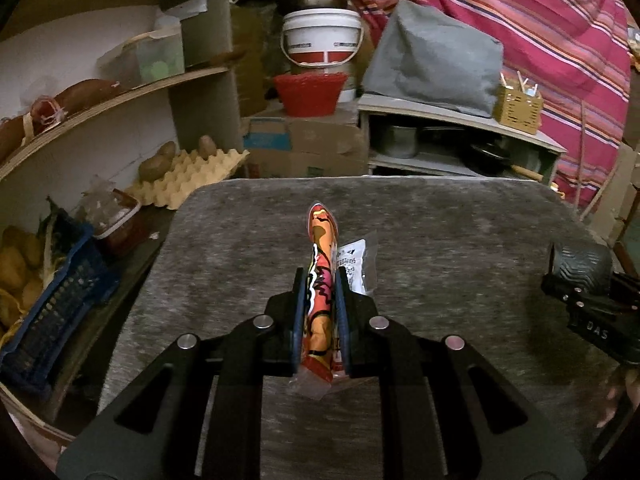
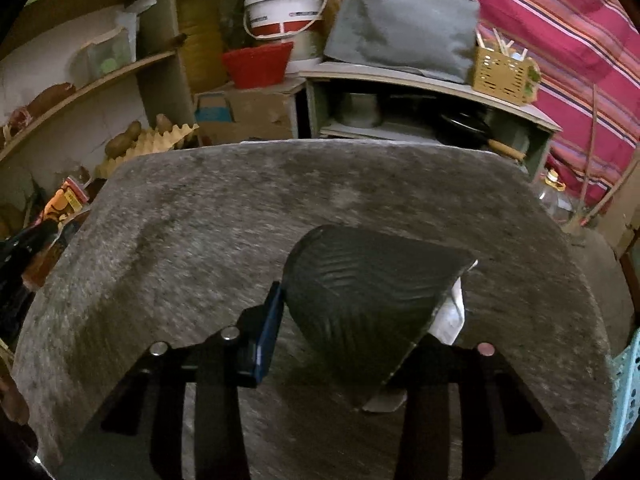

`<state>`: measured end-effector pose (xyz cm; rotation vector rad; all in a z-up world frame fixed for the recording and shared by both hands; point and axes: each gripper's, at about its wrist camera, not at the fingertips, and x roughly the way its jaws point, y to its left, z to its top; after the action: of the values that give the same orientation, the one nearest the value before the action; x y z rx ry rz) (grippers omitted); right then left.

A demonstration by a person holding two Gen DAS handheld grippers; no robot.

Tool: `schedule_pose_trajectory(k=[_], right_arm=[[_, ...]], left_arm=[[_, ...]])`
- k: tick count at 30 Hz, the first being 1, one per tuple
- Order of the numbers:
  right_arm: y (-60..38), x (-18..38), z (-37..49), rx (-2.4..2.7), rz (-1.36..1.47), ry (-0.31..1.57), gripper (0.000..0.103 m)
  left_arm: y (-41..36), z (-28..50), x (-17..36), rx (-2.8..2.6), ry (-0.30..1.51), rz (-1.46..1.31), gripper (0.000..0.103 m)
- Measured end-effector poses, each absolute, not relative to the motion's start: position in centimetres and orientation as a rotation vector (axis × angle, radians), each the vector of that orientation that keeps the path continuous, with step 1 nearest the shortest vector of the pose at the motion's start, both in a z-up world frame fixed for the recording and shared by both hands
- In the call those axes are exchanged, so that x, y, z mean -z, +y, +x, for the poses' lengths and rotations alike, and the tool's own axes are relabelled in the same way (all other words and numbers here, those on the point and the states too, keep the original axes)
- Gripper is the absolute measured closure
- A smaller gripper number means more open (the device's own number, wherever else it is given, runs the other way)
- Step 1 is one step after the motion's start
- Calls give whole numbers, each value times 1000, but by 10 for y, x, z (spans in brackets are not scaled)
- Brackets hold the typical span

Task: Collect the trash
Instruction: 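Grasp the orange snack wrapper with the left tool while the right grasps the black cup, then carry the orange wrapper and black cup over the basket and open both tools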

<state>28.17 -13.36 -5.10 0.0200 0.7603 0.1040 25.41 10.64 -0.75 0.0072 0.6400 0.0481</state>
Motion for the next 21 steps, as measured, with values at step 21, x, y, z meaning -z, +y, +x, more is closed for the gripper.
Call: schedule_pose_trajectory(k=[21], right_arm=[[-270,31,201,55,63,699,63]], left_arm=[[-38,247,5,176,645,84,90]])
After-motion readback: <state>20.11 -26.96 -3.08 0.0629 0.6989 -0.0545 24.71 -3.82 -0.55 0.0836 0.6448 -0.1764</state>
